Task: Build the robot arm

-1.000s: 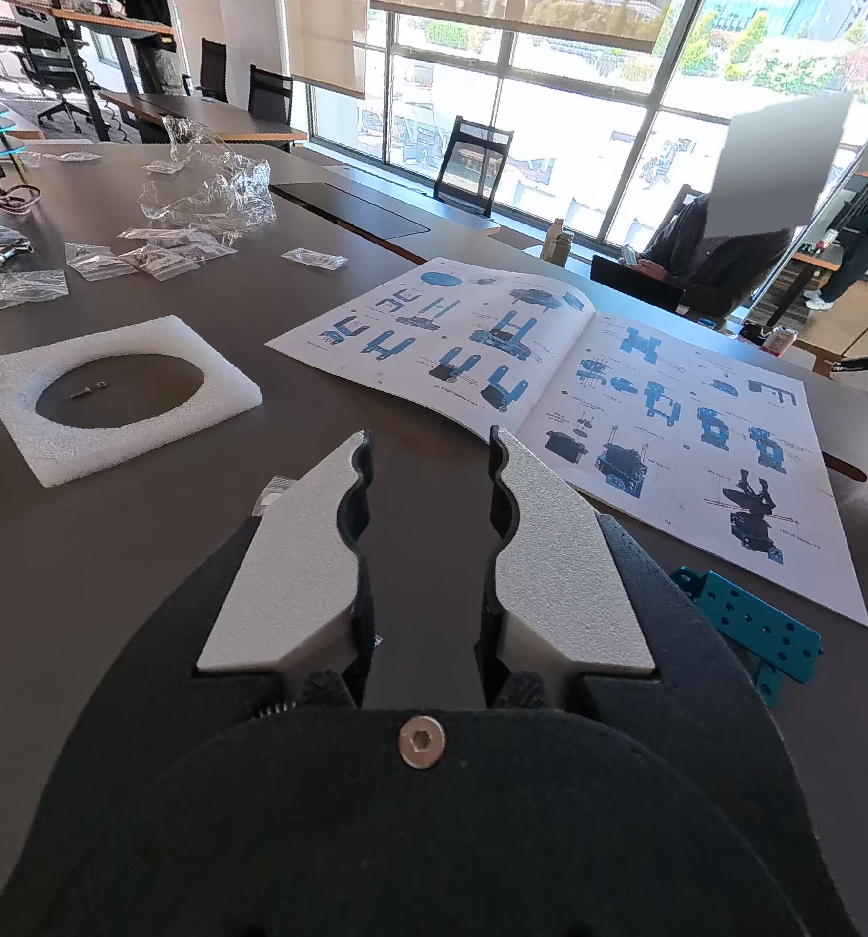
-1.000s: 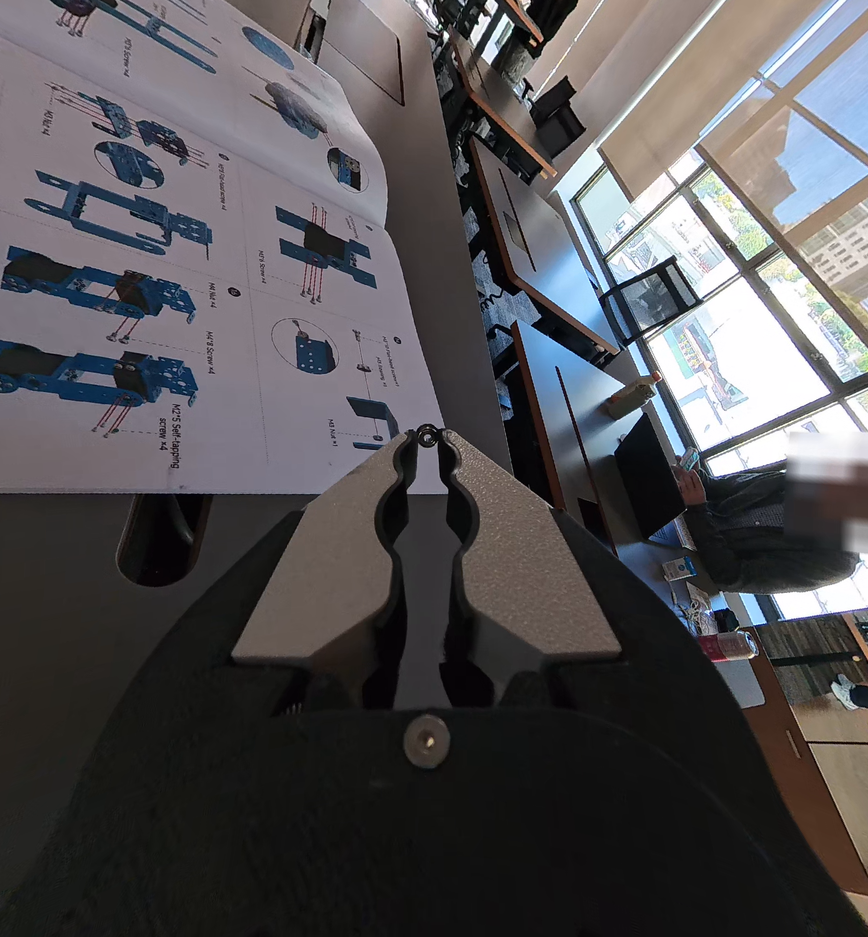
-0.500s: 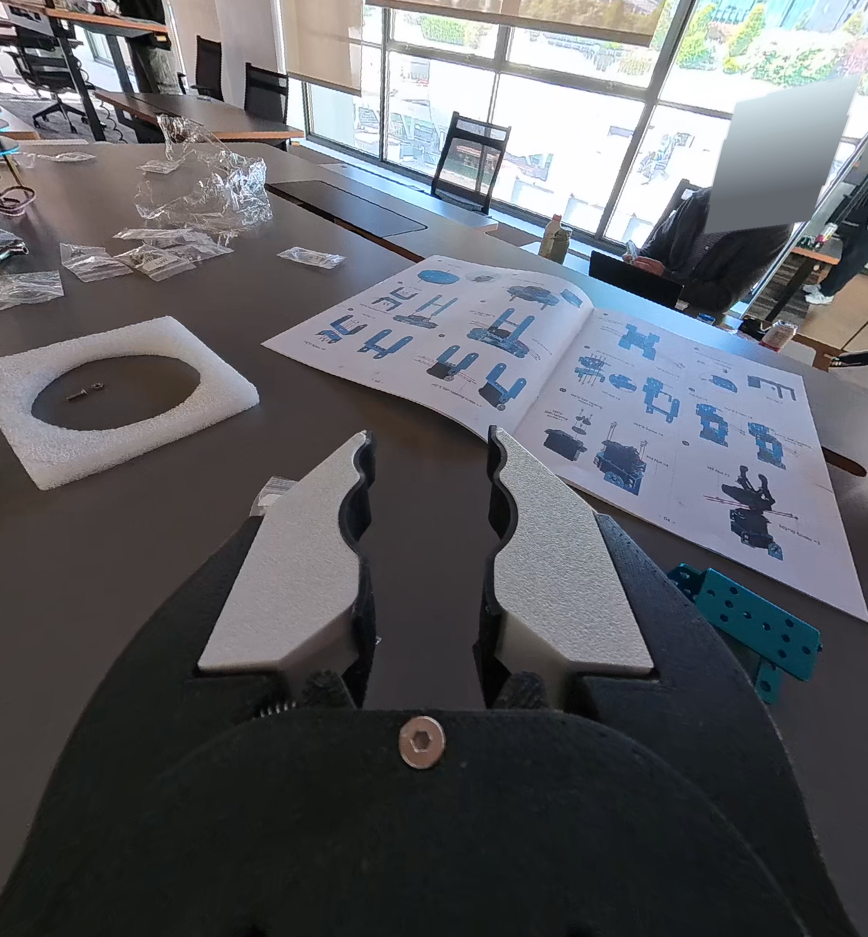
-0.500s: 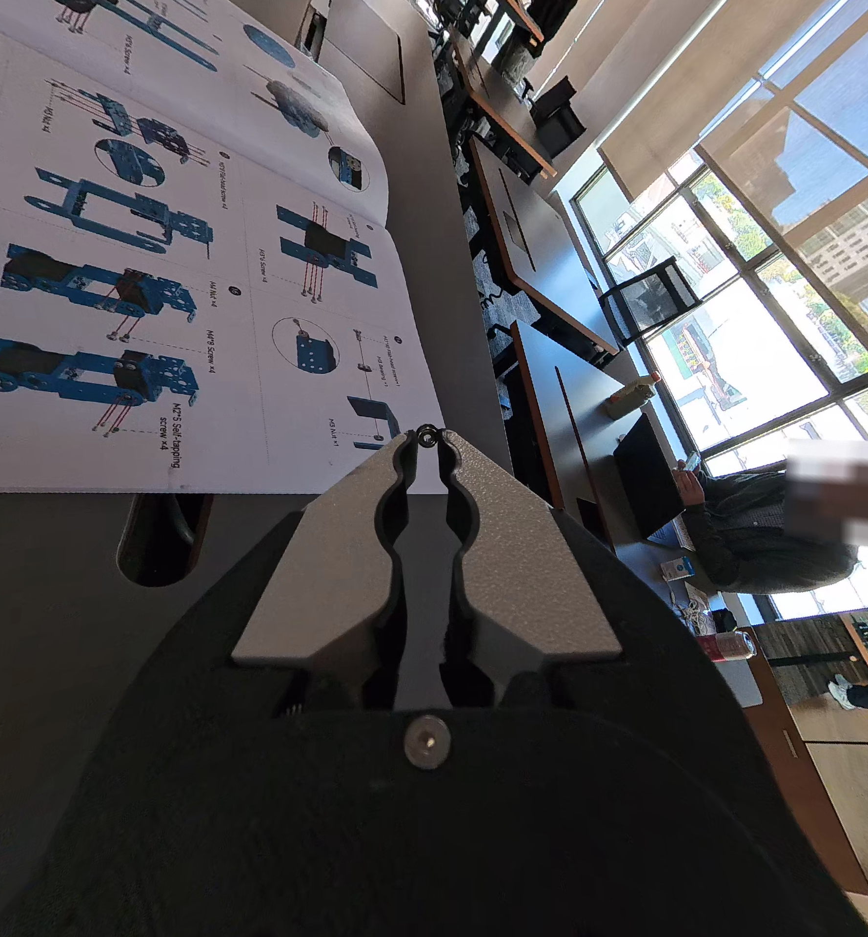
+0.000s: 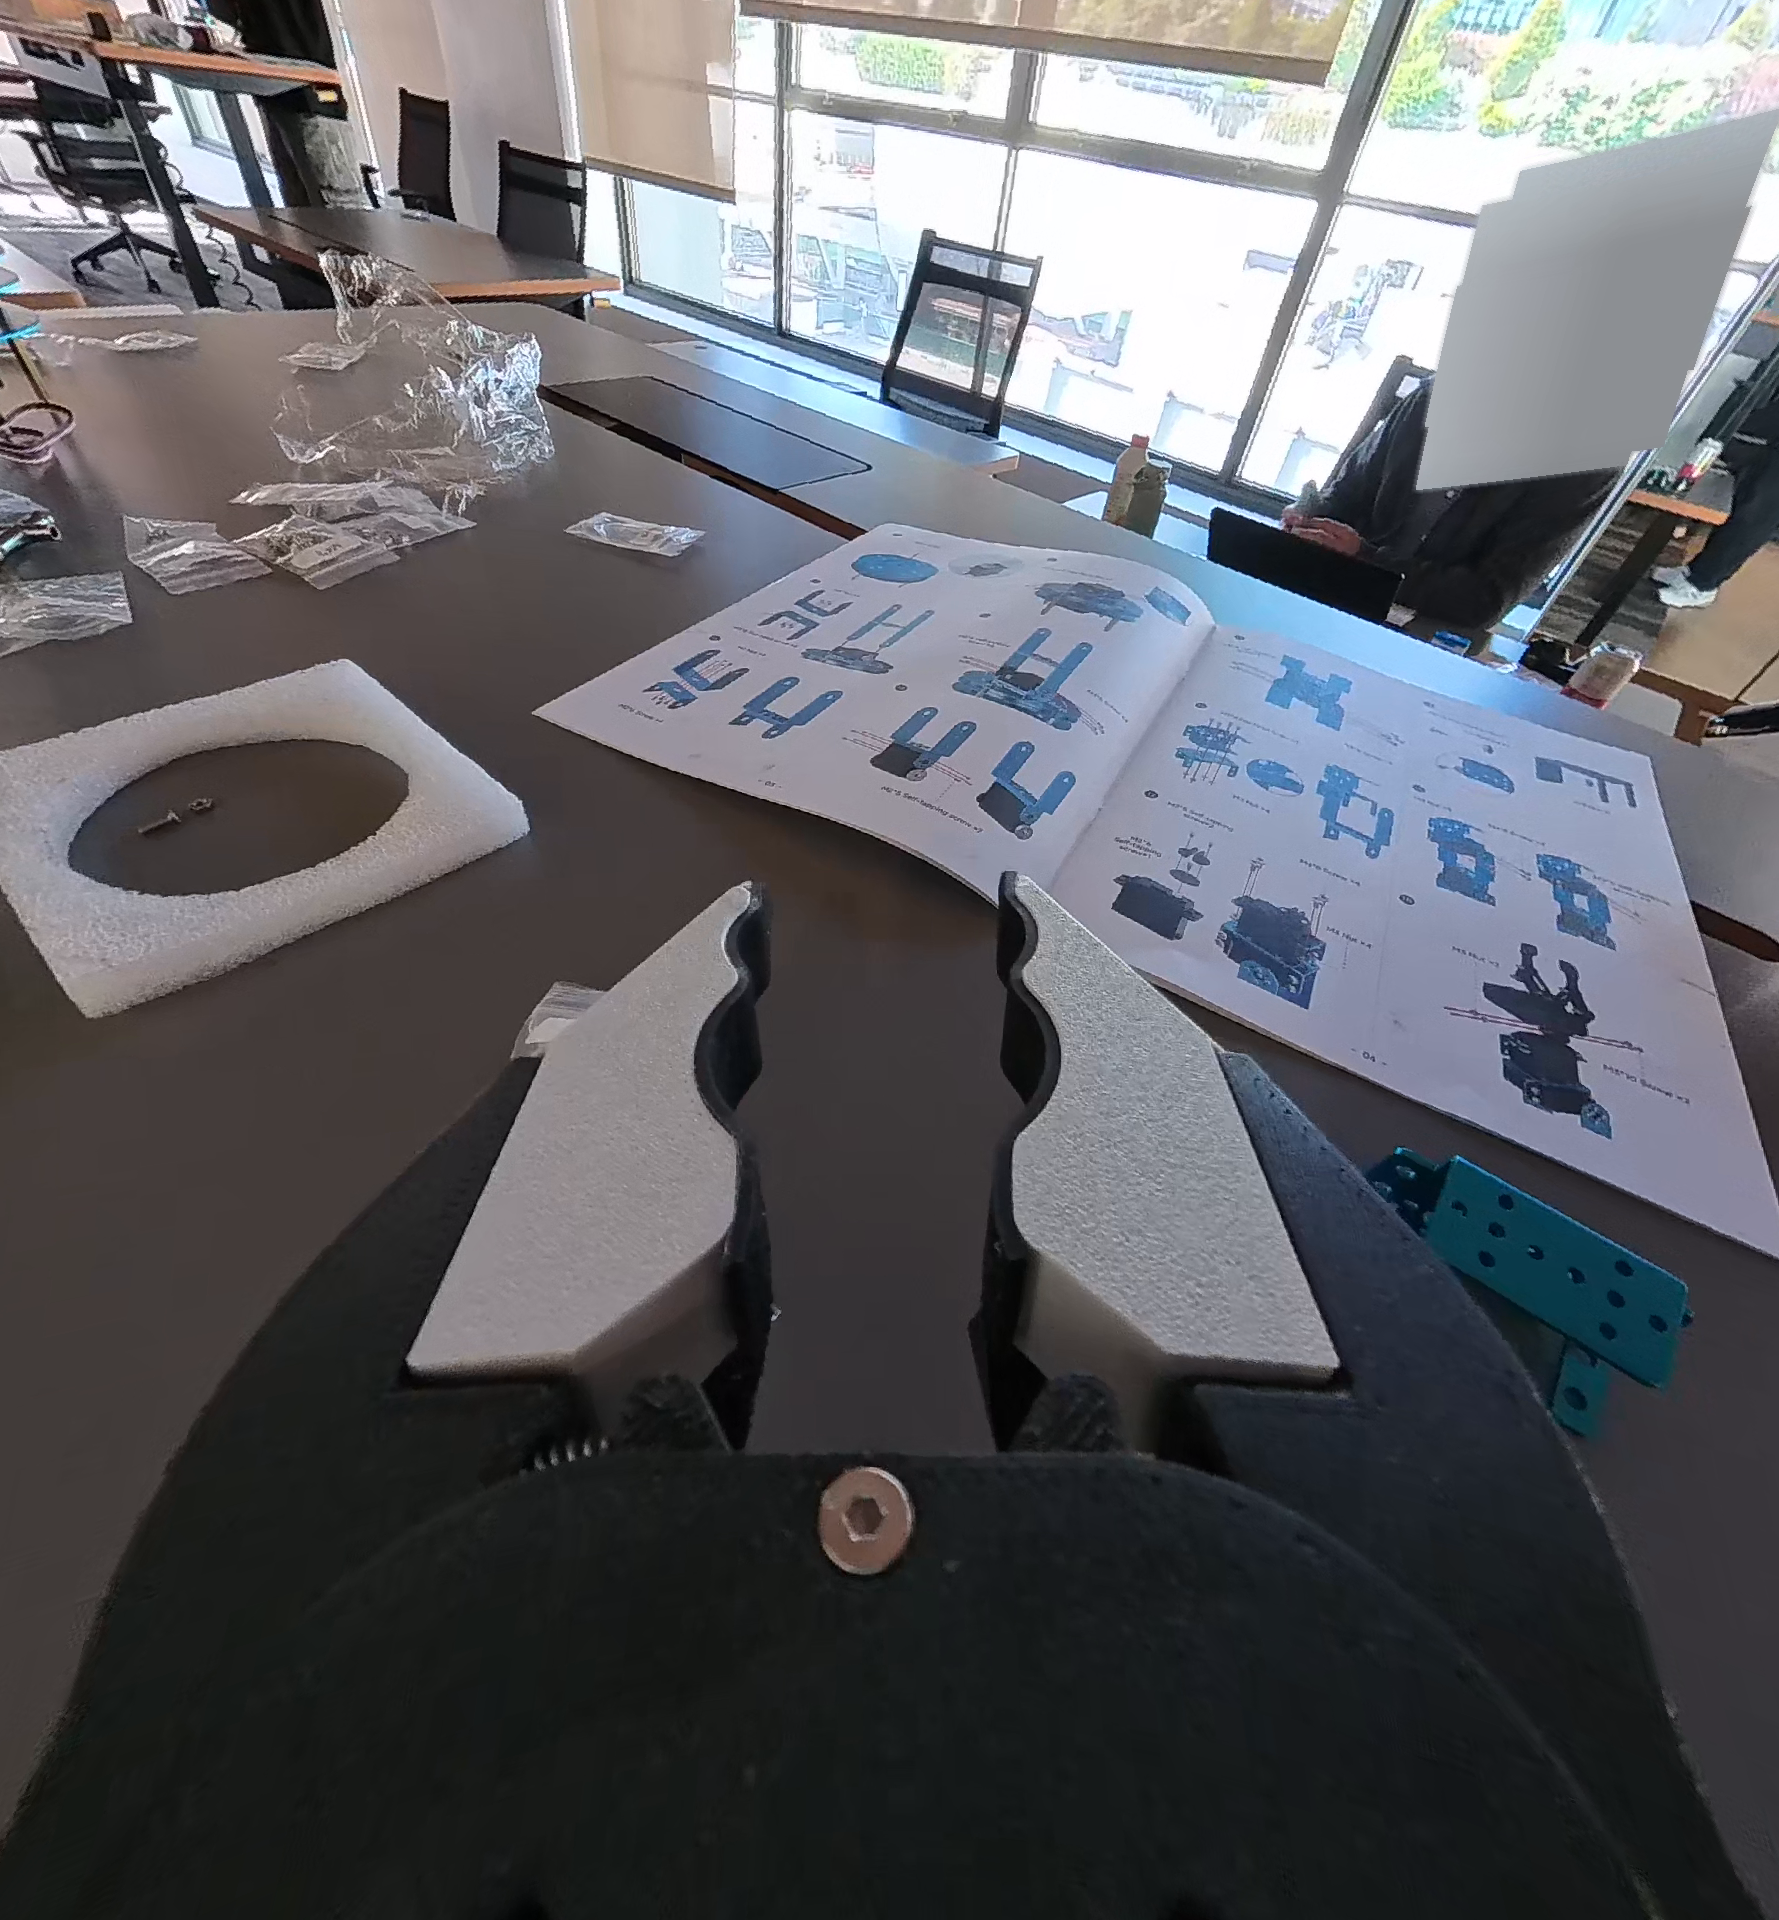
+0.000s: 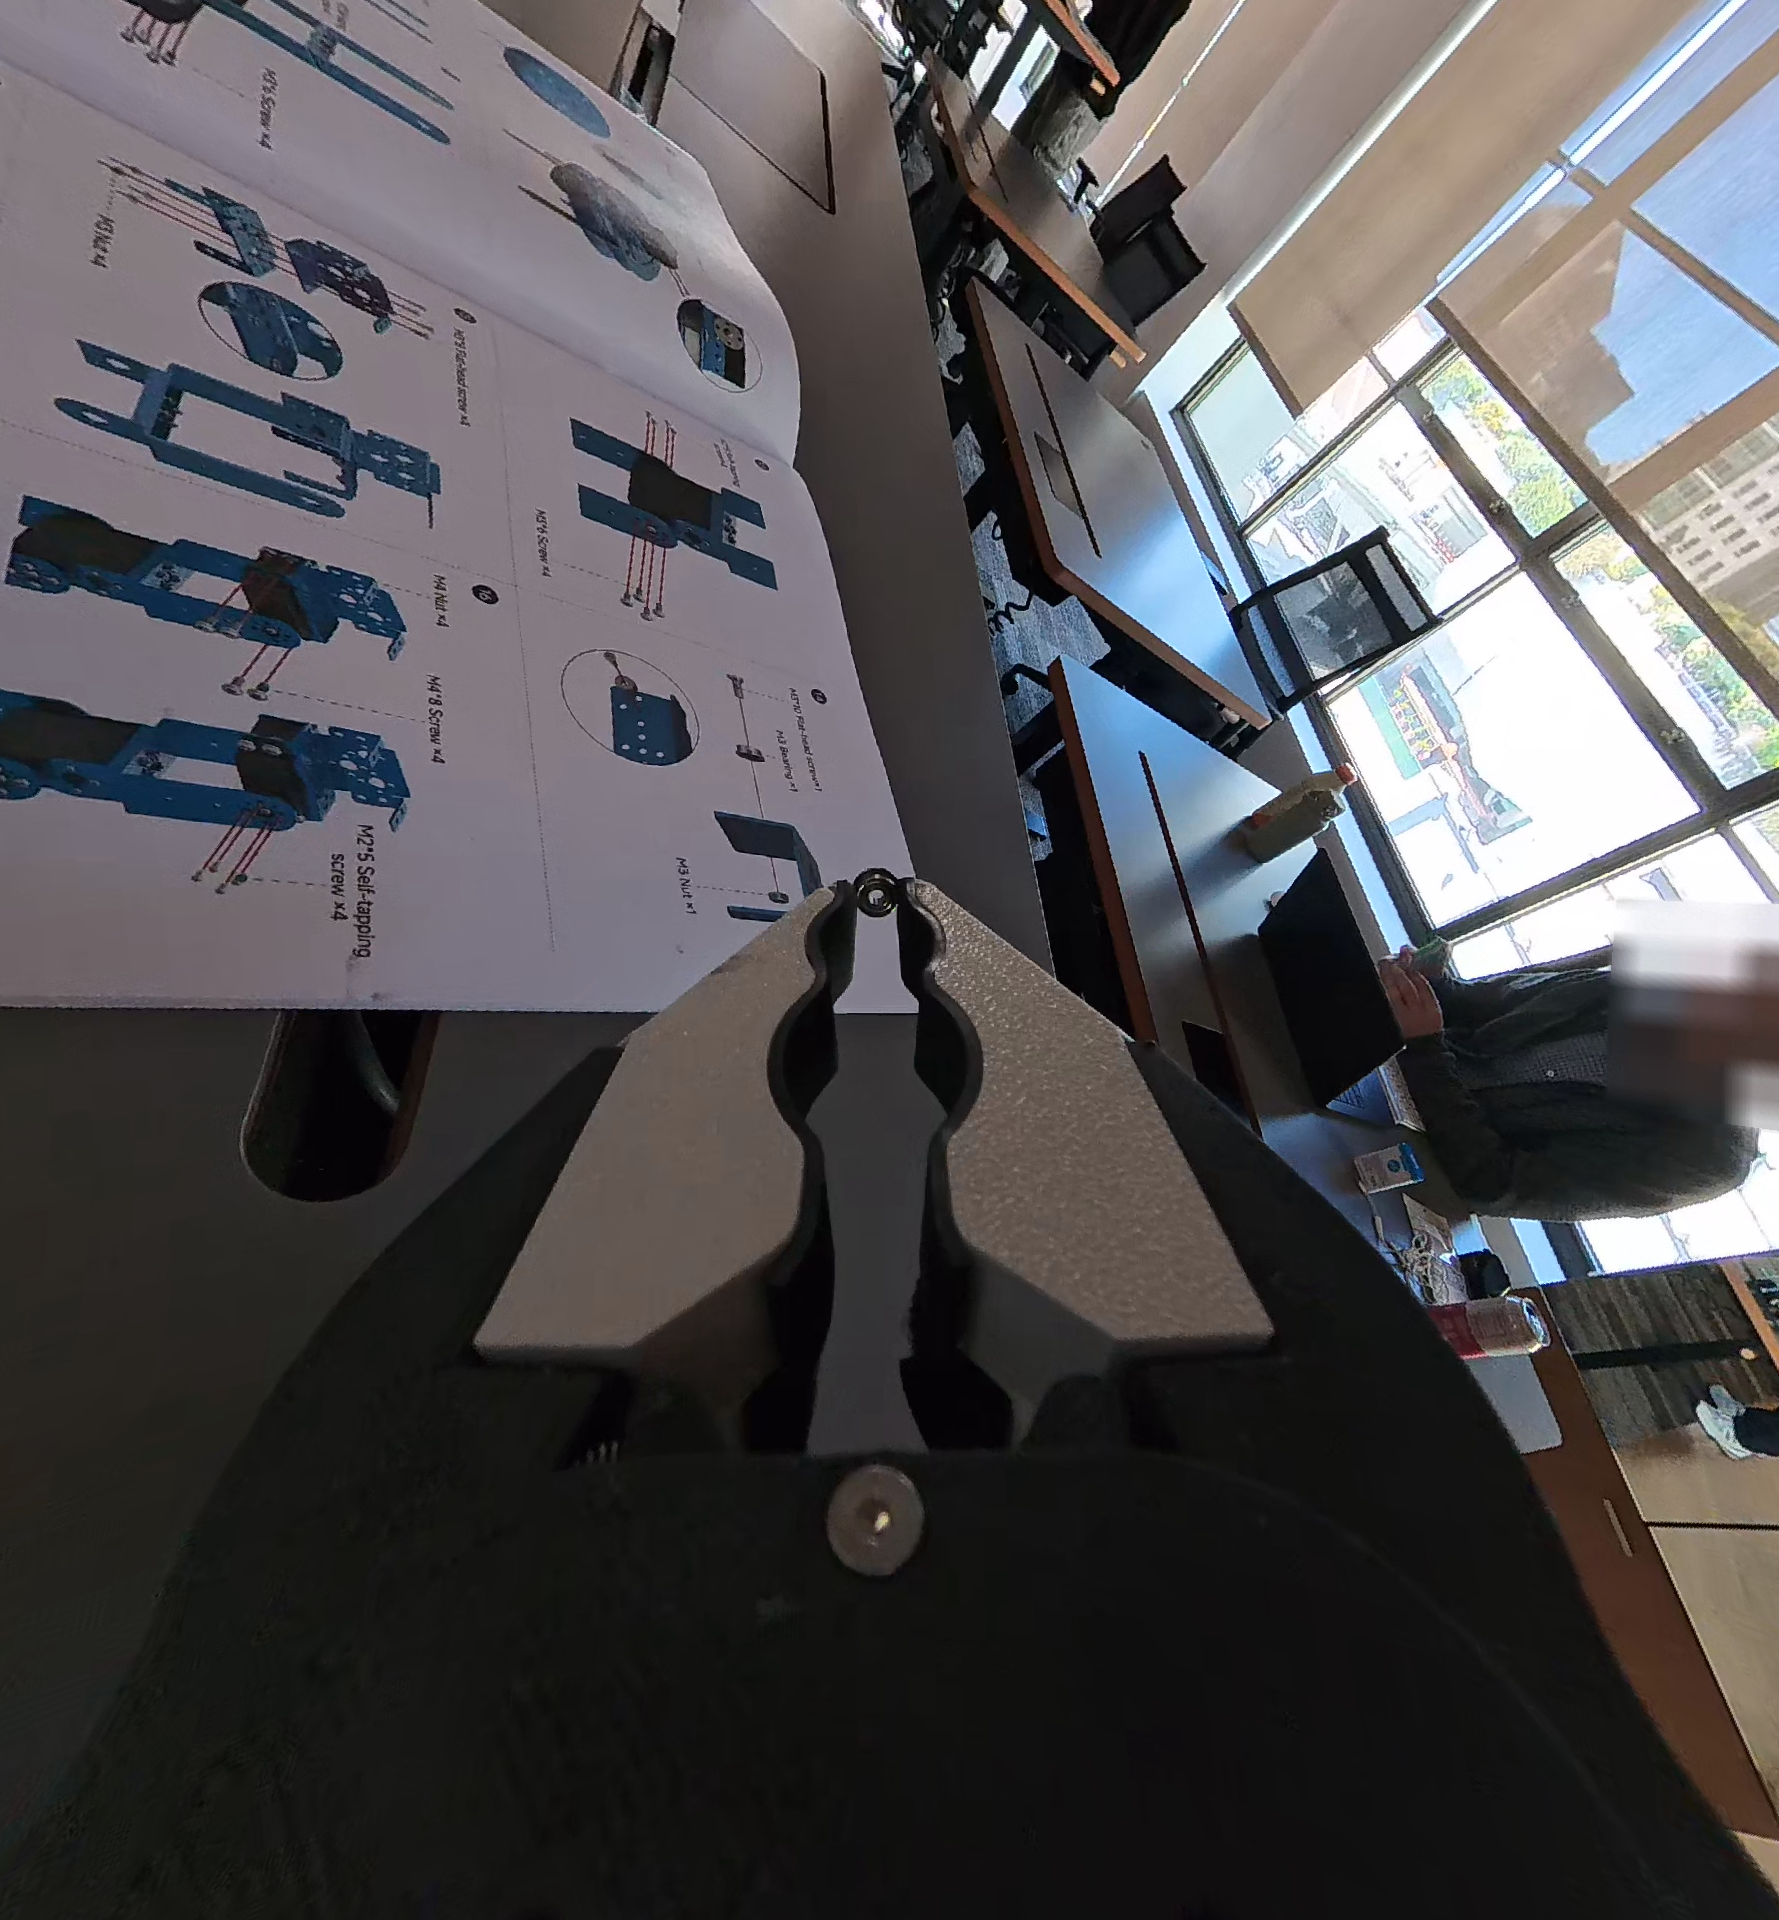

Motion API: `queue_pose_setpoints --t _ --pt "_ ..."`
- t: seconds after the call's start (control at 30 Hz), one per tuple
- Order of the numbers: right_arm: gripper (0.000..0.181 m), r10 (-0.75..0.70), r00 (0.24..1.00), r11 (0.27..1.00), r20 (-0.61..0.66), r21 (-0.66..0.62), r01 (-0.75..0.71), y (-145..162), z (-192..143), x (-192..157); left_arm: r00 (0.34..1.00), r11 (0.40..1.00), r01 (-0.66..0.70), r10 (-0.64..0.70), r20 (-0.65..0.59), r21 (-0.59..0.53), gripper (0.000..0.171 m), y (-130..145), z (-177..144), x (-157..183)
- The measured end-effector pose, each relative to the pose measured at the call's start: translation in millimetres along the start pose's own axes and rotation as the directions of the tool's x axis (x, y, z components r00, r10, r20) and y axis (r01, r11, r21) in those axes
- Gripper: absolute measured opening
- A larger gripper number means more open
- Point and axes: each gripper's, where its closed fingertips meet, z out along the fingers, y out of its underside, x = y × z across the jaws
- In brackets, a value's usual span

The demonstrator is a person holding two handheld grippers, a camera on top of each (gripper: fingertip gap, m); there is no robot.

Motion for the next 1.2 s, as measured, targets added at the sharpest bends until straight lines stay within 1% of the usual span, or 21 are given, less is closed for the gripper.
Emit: queue_pose_setpoints --t 0.3,0.43,0.7,0.8,0.9,0.97,1.03,1.1,1.17,1.2 --pt "0.007 -0.005 1.0 1.0 -0.002 0.007 0.005 -1.0 -0.1 -0.1 1.0 1.0 -0.025 0.025 0.005 0.012 0.044 -1.7 -0.9 1.8" --pt "0.007 -0.014 1.0 1.0 -0.004 0.011 0.014 -1.7 -0.3 -0.8 0.998 0.997 -0.062 0.061 0.017 0.038 0.046 -5.6 -2.8 3.4" --pt "0.007 -0.077 0.997 0.994 -0.01 0.08 0.077 -14.8 -8.2 -7.4 0.993 0.988 -0.11 0.106 0.043 0.109 0.05 -18.3 -12.7 5.4" --pt "0.007 -0.117 0.993 0.989 0.023 0.094 0.114 -19.2 -10.3 -18.2 0.992 0.986 -0.118 0.113 0.049 0.118 0.052 -19.8 -13.3 5.6" --pt "0.007 -0.196 0.977 0.978 0.082 0.088 0.189 -28.7 -18.5 -36.5 0.992 0.985 -0.123 0.118 0.049 0.122 0.052 -20.5 -13.3 5.8" --pt "0.007 -0.246 0.958 0.966 0.149 0.115 0.231 -48.9 -29.7 -55.4 0.992 0.984 -0.126 0.12 0.049 0.127 0.052 -21.3 -13.7 6.2" --pt "0.007 -0.276 0.922 0.957 0.27 0.162 0.239 -79.1 -43.0 -84.5 0.991 0.984 -0.126 0.121 0.049 0.129 0.052 -21.5 -13.7 6.4" --pt "0.007 -0.303 0.856 0.949 0.419 0.215 0.231 -113.6 -58.5 -118.8 0.992 0.984 -0.124 0.118 0.048 0.131 0.052 -21.6 -13.7 6.2" --pt "0.007 -0.331 0.754 0.941 0.568 0.253 0.223 -145.0 -75.2 -153.0 0.992 0.984 -0.119 0.114 0.047 0.132 0.052 -21.7 -13.9 5.7" --pt "0.007 -0.355 0.7 0.934 0.62 0.273 0.231 -158.0 -82.7 -167.4 0.993 0.984 -0.115 0.11 0.045 0.133 0.052 -21.7 -13.9 5.6"
